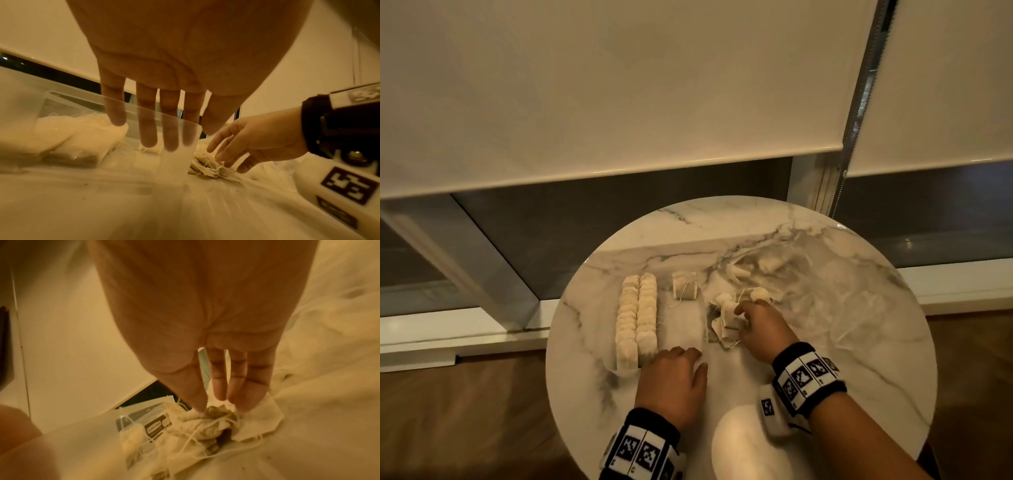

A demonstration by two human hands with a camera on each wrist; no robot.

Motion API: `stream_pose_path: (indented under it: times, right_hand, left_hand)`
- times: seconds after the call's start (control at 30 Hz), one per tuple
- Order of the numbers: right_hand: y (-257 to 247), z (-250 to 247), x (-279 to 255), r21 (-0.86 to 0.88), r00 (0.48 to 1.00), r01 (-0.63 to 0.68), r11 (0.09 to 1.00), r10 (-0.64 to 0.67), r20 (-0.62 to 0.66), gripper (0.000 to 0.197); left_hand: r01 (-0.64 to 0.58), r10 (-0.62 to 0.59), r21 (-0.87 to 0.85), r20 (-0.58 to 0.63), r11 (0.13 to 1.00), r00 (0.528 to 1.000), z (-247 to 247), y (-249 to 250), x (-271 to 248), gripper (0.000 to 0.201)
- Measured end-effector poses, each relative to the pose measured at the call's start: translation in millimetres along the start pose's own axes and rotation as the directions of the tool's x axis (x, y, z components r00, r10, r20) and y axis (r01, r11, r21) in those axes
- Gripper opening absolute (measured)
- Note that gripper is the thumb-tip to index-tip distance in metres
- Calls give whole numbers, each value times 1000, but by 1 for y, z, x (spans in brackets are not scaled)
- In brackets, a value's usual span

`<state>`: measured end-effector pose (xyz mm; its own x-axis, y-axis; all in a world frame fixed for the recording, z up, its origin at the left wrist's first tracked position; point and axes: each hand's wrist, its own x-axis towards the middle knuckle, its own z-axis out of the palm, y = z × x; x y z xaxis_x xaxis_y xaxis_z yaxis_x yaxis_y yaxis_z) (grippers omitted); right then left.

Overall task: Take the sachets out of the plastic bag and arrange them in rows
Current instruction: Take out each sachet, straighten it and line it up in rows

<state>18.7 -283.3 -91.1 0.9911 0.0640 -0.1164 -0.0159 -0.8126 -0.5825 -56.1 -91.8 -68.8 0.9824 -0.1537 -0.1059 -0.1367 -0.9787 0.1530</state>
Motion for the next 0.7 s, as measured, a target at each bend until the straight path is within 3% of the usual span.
stream_pose_path:
  times: [0.3, 0.47, 0.7]
  right_hand:
    - [0, 5, 36, 101, 979, -189, 977, 195, -53, 29]
    - [14, 20, 52, 15, 982, -191, 981, 191, -5, 19]
    - [-5, 3, 33, -5, 984, -170, 985, 170, -46, 18]
  left_hand:
    - [31, -29, -50, 37, 998, 999, 10, -6, 8, 34]
    - [70, -69, -72, 16, 995, 998, 11, -8, 12, 33]
    - [92, -95, -106, -18, 990, 995, 12, -10, 9, 33]
